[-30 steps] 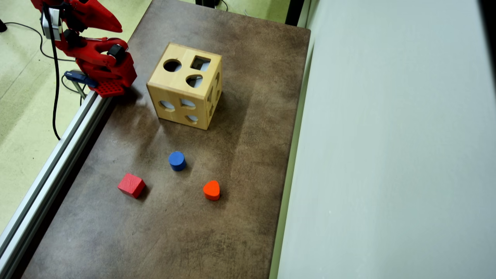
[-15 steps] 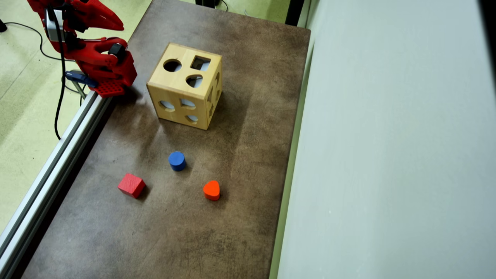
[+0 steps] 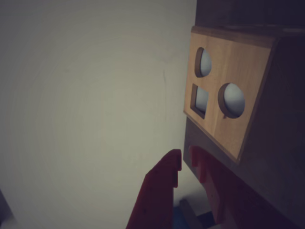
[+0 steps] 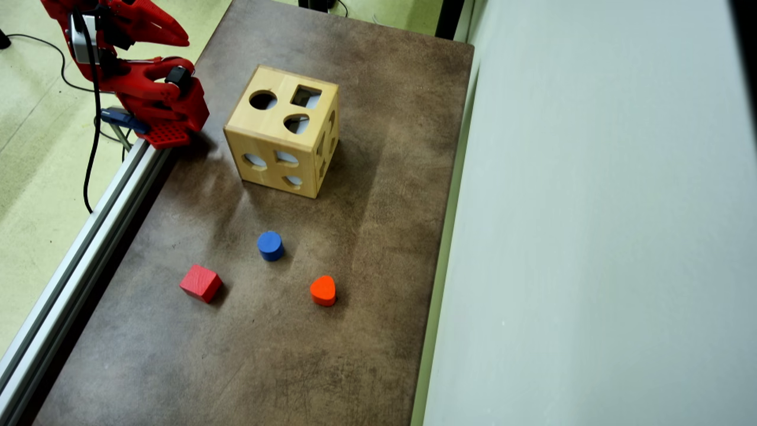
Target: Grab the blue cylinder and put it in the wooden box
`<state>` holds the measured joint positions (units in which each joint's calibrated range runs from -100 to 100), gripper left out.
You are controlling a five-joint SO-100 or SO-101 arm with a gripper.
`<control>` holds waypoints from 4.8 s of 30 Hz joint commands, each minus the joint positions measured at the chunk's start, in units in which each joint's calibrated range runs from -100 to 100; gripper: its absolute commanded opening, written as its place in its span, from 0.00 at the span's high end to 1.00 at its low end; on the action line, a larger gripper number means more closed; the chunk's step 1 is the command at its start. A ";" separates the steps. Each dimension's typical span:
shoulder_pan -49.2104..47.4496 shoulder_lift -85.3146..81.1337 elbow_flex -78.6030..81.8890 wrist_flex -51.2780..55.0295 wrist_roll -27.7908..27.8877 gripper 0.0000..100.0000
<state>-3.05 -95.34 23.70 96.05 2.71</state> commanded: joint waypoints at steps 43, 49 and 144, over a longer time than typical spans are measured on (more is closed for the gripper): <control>31.06 96.57 -19.14 -24.83 5.23 0.96; 30.25 102.77 -22.81 -24.83 5.18 0.96; 31.43 137.33 -60.64 -11.57 4.69 0.71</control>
<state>28.71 41.19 -34.18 84.67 7.55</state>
